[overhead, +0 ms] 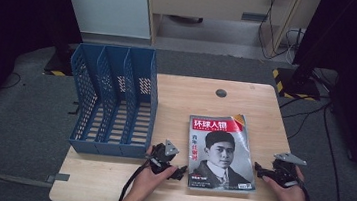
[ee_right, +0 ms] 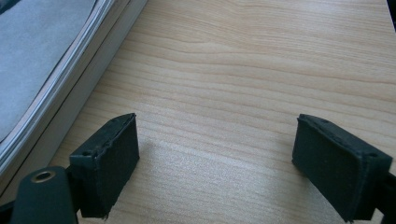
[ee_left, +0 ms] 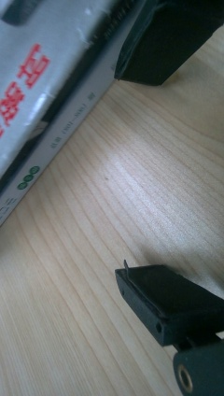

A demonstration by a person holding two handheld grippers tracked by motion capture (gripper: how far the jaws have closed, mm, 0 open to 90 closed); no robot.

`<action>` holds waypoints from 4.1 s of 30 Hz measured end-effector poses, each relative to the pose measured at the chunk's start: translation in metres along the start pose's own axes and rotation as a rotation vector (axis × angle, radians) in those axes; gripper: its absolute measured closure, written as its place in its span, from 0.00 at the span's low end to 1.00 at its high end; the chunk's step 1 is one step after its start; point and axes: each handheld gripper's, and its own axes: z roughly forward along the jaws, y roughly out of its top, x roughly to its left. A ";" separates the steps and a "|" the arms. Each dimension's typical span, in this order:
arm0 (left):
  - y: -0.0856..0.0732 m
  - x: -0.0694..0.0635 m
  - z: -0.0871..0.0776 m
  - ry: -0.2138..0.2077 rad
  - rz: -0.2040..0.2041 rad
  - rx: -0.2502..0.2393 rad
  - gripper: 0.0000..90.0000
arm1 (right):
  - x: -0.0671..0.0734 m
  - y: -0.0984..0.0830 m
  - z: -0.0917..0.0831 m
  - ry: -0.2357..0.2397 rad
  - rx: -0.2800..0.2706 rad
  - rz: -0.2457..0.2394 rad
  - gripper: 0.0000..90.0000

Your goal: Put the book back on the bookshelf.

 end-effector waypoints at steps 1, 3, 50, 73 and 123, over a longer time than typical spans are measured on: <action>0.001 0.001 -0.002 0.001 -0.010 -0.009 0.06 | 0.000 0.000 0.000 0.000 0.000 0.000 0.16; 0.002 0.001 -0.007 0.008 -0.017 -0.032 0.07 | 0.000 0.000 0.000 0.000 -0.001 -0.001 0.17; 0.008 -0.013 -0.035 -0.036 -0.105 -0.221 0.35 | 0.025 0.033 -0.038 0.113 -0.267 0.020 0.56; 0.008 -0.033 -0.024 -0.064 -0.036 -0.196 0.37 | 0.046 0.033 -0.017 0.216 -0.145 -0.033 0.31; 0.005 -0.061 -0.017 -0.109 0.007 -0.150 0.36 | 0.053 0.028 -0.006 0.267 -0.081 -0.074 0.31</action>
